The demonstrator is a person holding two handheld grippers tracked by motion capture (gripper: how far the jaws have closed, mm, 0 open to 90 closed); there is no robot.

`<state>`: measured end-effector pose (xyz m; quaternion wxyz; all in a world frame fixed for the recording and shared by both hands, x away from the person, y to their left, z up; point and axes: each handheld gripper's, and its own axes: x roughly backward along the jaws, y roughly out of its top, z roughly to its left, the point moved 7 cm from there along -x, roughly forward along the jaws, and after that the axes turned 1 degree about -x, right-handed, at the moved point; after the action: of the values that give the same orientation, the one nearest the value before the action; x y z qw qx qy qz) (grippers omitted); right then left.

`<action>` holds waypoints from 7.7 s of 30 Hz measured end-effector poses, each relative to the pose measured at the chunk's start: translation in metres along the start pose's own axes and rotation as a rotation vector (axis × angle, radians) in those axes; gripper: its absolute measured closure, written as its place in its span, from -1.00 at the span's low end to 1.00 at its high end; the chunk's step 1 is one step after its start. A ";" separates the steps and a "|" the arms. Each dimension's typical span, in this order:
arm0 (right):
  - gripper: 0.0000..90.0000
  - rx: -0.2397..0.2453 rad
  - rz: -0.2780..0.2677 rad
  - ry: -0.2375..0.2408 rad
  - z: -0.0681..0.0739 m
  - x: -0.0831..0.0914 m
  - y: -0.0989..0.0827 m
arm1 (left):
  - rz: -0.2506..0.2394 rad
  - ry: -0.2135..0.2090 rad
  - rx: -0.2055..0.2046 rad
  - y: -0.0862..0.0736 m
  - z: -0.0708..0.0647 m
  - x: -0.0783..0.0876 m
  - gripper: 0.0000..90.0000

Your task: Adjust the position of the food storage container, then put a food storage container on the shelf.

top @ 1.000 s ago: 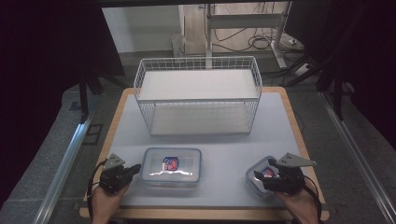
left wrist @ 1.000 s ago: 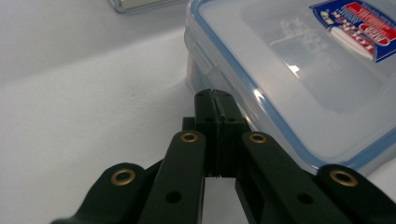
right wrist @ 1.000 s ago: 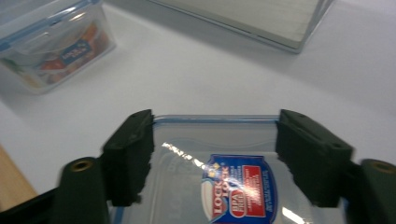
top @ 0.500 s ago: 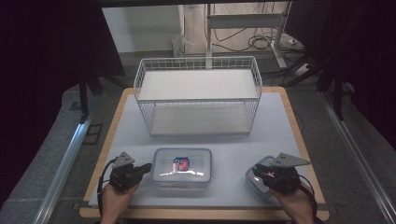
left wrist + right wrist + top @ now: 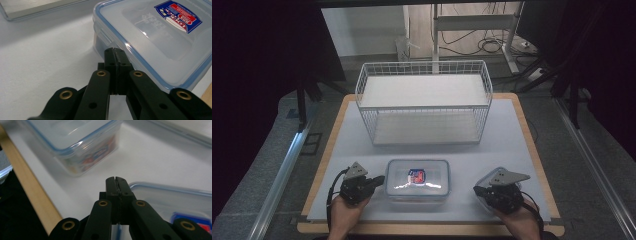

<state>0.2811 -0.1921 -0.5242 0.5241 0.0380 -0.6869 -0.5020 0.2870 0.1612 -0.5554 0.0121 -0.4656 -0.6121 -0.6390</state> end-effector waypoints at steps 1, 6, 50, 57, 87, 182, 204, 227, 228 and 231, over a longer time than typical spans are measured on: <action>1.00 0.010 0.014 0.006 0.004 0.000 -0.003 | 0.000 -0.002 0.001 0.000 0.000 0.000 1.00; 1.00 0.039 0.071 -0.007 0.008 -0.005 -0.013 | -0.002 -0.008 0.004 0.000 -0.001 0.000 1.00; 0.22 -0.028 -0.017 -0.114 -0.035 0.014 -0.007 | -0.012 0.092 -0.103 -0.006 -0.004 0.021 -0.26; -0.15 -0.042 -0.016 -0.149 -0.039 0.012 -0.008 | -0.025 0.070 -0.033 -0.008 0.008 0.022 -0.57; -0.94 -0.017 -0.079 -0.065 -0.030 0.000 0.008 | -0.026 0.023 -0.109 0.008 -0.013 0.010 -0.92; 0.21 -0.419 -0.031 0.378 -0.001 -0.031 0.029 | -0.037 -0.509 0.321 0.023 -0.024 -0.010 0.20; 0.24 -0.408 -0.125 0.346 -0.010 -0.025 0.049 | -0.042 -0.456 0.247 0.042 -0.024 -0.006 0.18; 0.25 -0.303 -0.263 0.328 -0.034 0.009 0.162 | -0.160 -0.370 0.149 0.156 0.003 0.041 0.15; 0.25 -0.303 -0.263 0.328 -0.034 0.009 0.162 | -0.160 -0.370 0.149 0.156 0.003 0.041 0.15; 0.25 -0.300 -0.279 0.324 -0.040 0.011 0.177 | -0.170 -0.364 0.147 0.169 0.007 0.044 0.15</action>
<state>0.3904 -0.1369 -0.3894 0.5528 0.1338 -0.5000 -0.6530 0.3654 0.1489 -0.4001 -0.1187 -0.5181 -0.6862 -0.4966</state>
